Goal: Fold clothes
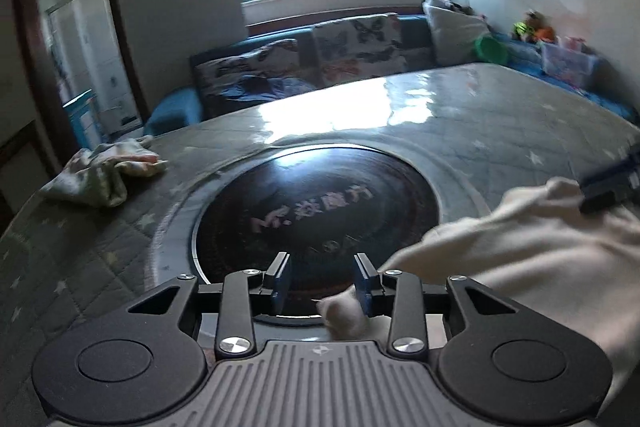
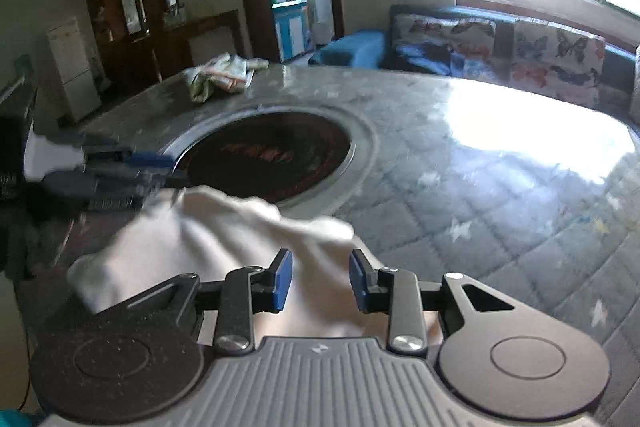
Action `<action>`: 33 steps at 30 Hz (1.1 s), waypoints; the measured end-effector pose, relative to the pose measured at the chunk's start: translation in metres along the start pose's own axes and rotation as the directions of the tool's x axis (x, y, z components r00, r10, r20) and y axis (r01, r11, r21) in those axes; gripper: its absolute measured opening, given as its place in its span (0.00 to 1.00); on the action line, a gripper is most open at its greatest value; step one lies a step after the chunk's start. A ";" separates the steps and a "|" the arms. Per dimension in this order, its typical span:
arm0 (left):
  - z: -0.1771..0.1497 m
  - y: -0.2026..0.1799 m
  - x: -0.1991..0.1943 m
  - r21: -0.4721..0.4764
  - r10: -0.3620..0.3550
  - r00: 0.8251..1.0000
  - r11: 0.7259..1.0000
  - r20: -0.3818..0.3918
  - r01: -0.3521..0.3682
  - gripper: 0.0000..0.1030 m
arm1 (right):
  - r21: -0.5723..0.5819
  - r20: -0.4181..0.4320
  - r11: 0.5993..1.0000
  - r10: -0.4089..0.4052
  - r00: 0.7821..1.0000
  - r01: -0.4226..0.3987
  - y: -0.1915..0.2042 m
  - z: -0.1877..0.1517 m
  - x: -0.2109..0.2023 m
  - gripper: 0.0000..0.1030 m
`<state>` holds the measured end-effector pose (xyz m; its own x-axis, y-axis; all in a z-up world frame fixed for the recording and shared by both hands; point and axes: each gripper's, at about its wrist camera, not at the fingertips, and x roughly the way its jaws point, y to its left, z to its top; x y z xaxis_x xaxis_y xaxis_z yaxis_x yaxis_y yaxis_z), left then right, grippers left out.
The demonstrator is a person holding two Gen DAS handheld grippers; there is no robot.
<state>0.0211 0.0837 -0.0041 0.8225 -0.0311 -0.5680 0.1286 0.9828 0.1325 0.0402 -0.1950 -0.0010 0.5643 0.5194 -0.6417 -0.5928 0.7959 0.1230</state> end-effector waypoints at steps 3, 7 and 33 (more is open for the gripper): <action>0.005 -0.004 -0.012 -0.019 -0.025 0.999 0.999 0.026 0.026 0.35 | 0.036 -0.025 0.999 -0.031 0.999 0.032 -0.009 -0.005 0.011 0.28; 0.008 -0.020 -0.025 -0.015 -0.119 0.992 0.993 0.035 0.120 0.35 | 0.093 -0.006 0.995 -0.048 0.999 0.048 -0.020 0.000 0.010 0.25; 0.014 -0.051 0.021 -0.075 -0.206 0.977 0.977 -0.053 0.202 0.42 | 0.011 -0.022 0.999 -0.041 0.999 0.041 0.009 0.014 0.048 0.25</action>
<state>0.0392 0.0305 -0.0113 0.7481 -0.2230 -0.6250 0.2499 0.9672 -0.0460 0.0703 -0.1590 -0.0197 0.5755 0.4794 -0.6626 -0.5628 0.8200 0.1044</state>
